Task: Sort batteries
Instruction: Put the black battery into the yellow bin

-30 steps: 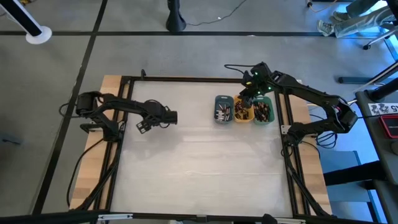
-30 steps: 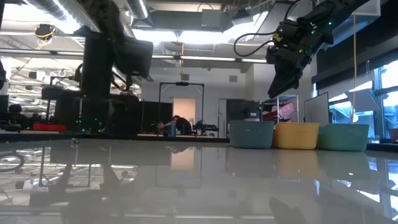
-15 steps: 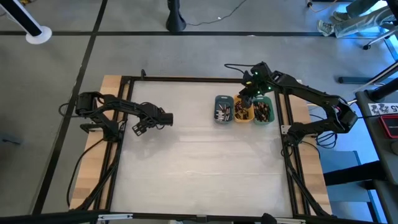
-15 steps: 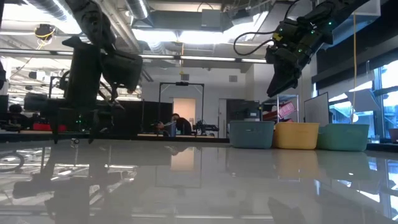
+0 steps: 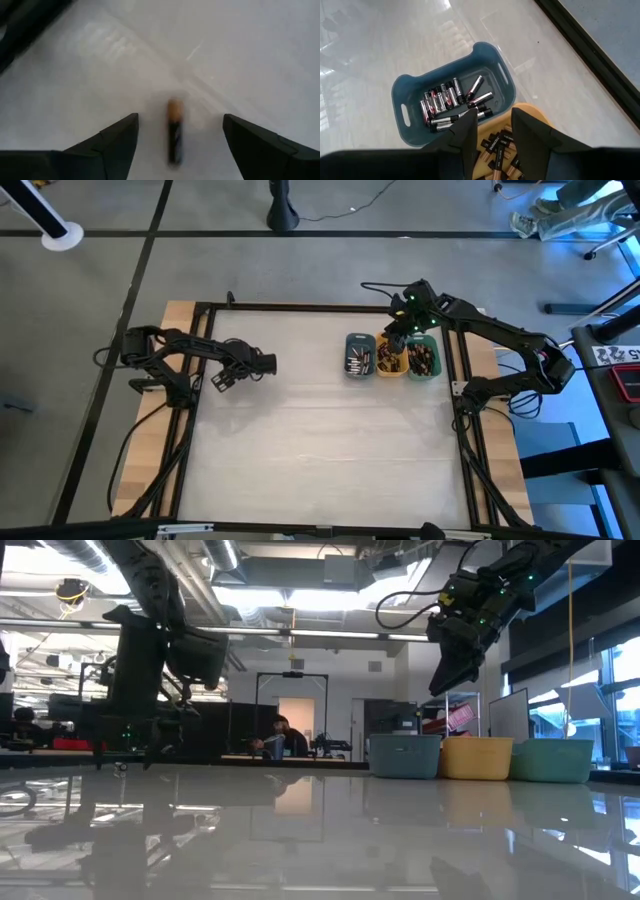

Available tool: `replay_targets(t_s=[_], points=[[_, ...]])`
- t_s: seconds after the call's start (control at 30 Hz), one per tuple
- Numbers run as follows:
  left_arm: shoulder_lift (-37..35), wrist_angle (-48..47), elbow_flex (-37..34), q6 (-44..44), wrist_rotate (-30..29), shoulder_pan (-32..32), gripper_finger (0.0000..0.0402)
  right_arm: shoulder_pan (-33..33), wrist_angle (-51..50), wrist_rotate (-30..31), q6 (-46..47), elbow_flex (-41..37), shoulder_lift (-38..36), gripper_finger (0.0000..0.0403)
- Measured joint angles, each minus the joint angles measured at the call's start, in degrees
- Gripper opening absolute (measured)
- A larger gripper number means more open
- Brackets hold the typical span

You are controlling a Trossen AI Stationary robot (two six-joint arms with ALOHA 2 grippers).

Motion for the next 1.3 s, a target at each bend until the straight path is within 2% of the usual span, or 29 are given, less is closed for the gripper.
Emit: replay_targets(t_s=[0.1,0.27,0.77,1.3], points=[[0.0,0.3,0.0,1.2,-1.2,0.4,0.0257,0.0,0.1,0.0,0.0,0.0,0.0,0.0122],[0.0,1.4,0.0,1.8,0.1,-0.1,0.0222,0.0,0.1,0.0,0.0,0.0,0.0,0.0122],[-0.1,-1.6,0.1,0.0,2.3,-2.9,0.0182,0.0,-0.3,0.0,0.0,0.0,0.0,0.0122],[1.6,-0.9,0.3,1.7,1.0,-2.9,0.0090,0.0,-1.3,0.0,0.0,0.0,0.0,0.0122]])
